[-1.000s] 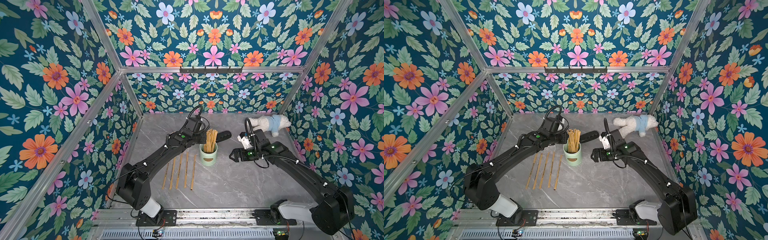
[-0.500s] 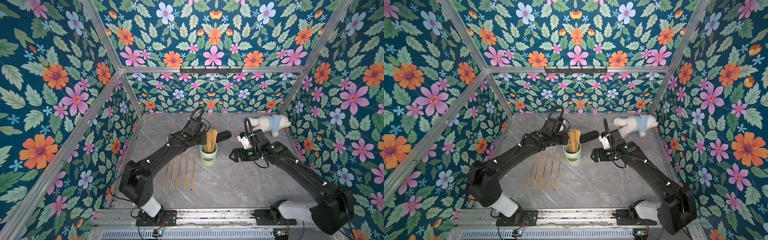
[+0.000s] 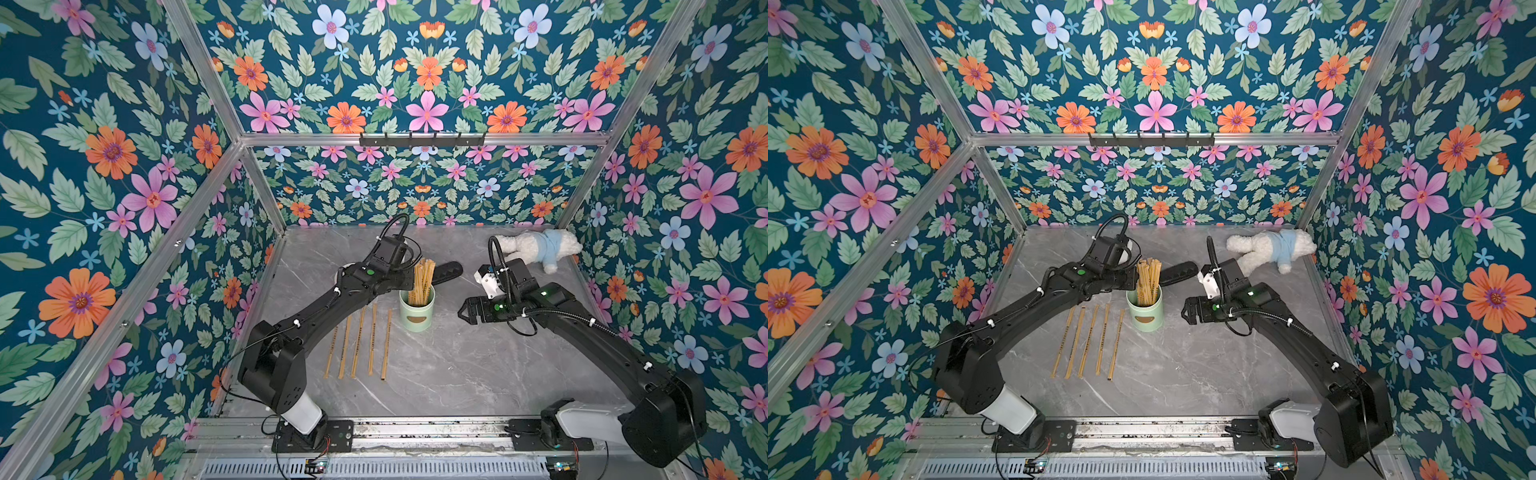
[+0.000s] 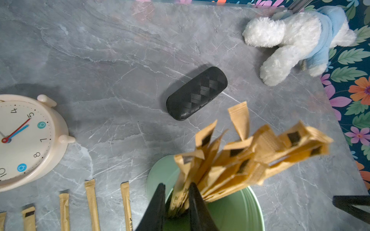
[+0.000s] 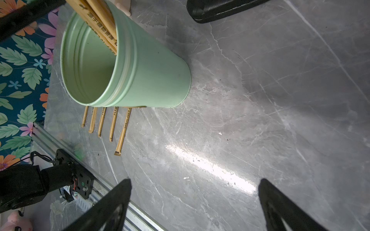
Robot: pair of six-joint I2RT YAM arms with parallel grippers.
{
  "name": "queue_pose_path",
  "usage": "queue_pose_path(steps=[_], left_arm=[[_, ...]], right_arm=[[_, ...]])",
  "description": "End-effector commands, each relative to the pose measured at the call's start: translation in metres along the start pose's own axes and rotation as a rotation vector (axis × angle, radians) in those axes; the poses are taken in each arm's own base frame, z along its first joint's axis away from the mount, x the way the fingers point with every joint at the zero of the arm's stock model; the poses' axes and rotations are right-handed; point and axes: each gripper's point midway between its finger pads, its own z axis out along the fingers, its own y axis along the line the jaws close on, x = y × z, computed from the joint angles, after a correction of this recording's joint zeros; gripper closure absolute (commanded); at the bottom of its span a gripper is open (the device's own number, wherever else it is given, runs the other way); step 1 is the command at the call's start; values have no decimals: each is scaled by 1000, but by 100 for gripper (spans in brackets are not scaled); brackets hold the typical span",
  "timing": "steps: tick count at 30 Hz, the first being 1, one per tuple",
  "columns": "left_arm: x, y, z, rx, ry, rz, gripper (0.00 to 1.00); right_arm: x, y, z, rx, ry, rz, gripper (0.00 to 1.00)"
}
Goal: Take the straws out of the storage container
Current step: Pick up the straw from the container.
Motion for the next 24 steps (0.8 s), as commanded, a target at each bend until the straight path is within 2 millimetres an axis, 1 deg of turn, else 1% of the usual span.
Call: queue_pose_path(steps=[1,5,10,12,16,19,24], left_arm=[[-5,1,2,-9,-17,6,75],[-8,1,7,-16,-18,8,76],[-13,1,6,-28,-26,16,82],[-12,2,5,-29,-23,16,85],[-10,3,3,-35,-23,17,89],[-8,6,2,-43,-19,17,90],[-7,3,-1,-40,-17,23,91]], right_arm=[[0,0,0,0,0,-5,1],[1,0,0,0,-1,-4,1],[1,0,0,2,0,-5,1],[1,-1,1,4,0,-3,1],[1,-1,1,2,1,-2,1],[0,0,0,1,-2,-3,1],[0,0,0,1,-2,-3,1]])
